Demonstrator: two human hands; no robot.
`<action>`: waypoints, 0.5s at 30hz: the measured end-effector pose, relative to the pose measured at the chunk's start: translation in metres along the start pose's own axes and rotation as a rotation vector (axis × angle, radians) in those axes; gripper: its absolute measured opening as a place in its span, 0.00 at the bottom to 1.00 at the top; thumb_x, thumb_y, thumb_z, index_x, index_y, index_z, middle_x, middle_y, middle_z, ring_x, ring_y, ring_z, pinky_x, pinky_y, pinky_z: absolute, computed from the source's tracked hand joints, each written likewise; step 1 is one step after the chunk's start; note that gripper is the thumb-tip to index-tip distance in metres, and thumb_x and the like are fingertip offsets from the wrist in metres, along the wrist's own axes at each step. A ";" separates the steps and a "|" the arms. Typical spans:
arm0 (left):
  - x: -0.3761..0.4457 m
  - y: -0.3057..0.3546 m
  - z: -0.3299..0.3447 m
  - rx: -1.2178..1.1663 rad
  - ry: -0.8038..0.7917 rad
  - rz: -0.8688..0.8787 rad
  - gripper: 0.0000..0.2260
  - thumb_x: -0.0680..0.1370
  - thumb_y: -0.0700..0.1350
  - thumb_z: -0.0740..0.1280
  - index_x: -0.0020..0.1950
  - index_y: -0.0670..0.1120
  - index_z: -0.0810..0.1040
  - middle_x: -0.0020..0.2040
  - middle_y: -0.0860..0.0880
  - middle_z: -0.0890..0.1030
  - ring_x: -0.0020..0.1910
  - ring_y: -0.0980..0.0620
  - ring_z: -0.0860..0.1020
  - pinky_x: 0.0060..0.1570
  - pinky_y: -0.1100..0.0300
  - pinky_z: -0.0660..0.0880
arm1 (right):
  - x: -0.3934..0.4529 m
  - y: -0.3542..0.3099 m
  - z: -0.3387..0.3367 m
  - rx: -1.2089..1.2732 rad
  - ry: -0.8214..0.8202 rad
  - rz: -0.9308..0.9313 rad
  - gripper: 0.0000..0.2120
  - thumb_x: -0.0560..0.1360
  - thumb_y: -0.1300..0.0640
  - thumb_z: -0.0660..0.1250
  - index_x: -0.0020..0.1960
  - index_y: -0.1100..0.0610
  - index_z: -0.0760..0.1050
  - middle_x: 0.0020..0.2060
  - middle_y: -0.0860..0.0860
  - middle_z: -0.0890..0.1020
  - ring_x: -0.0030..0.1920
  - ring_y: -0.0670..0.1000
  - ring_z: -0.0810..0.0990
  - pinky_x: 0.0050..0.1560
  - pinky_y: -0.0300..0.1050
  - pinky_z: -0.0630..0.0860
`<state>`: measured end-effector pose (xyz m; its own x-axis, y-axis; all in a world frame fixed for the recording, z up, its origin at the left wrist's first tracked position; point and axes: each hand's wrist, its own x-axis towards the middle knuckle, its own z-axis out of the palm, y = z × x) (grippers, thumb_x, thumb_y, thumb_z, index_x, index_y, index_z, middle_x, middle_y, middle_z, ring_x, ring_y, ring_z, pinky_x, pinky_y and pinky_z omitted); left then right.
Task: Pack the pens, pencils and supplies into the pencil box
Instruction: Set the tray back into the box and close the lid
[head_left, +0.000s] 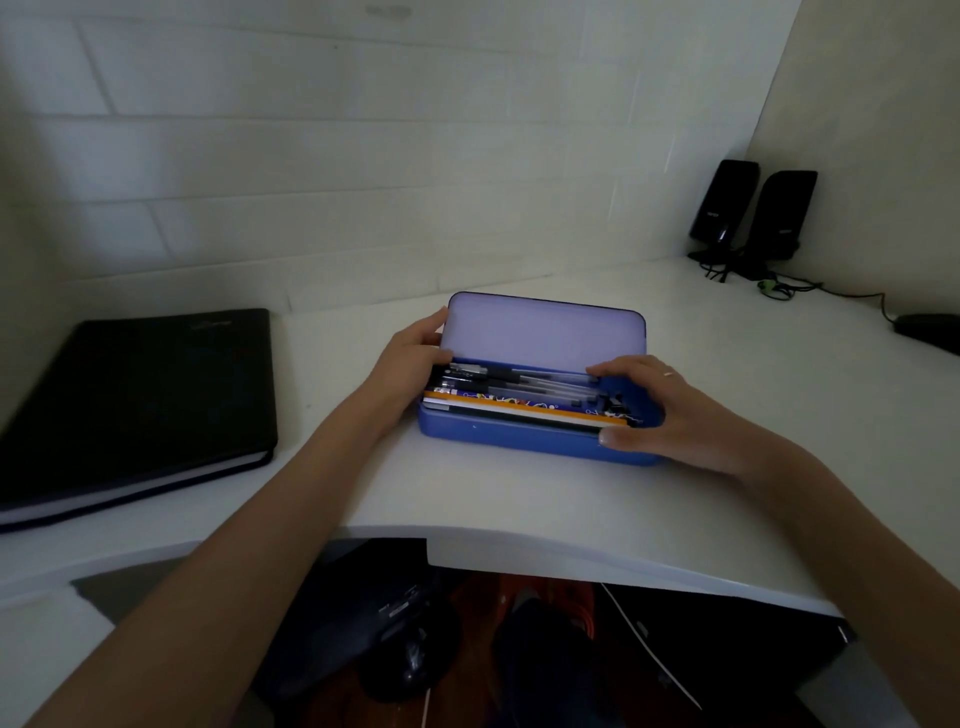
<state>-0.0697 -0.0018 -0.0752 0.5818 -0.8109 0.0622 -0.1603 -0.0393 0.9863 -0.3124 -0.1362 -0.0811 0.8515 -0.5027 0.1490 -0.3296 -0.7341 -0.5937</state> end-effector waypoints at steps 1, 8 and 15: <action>0.000 0.000 0.000 -0.018 -0.008 -0.011 0.26 0.75 0.29 0.55 0.69 0.48 0.70 0.45 0.51 0.79 0.40 0.53 0.79 0.35 0.67 0.76 | -0.001 0.001 -0.002 -0.001 -0.018 0.001 0.34 0.61 0.34 0.71 0.64 0.40 0.67 0.67 0.43 0.64 0.69 0.44 0.61 0.68 0.42 0.60; -0.007 0.003 -0.004 0.023 -0.128 -0.003 0.28 0.72 0.29 0.54 0.65 0.54 0.71 0.50 0.51 0.79 0.48 0.53 0.77 0.47 0.66 0.73 | -0.011 0.005 -0.015 0.168 -0.111 0.045 0.25 0.64 0.44 0.72 0.58 0.45 0.70 0.57 0.44 0.75 0.53 0.39 0.76 0.52 0.36 0.71; -0.014 0.001 0.004 0.109 0.010 0.151 0.24 0.74 0.32 0.62 0.66 0.53 0.71 0.60 0.47 0.70 0.55 0.52 0.71 0.46 0.71 0.69 | -0.011 -0.004 -0.016 0.193 0.043 -0.018 0.13 0.68 0.46 0.66 0.53 0.43 0.77 0.50 0.38 0.80 0.53 0.40 0.77 0.51 0.33 0.75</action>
<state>-0.0817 0.0071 -0.0757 0.5523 -0.8067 0.2102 -0.3315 0.0188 0.9433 -0.3274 -0.1350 -0.0680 0.8369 -0.5126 0.1920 -0.2266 -0.6438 -0.7308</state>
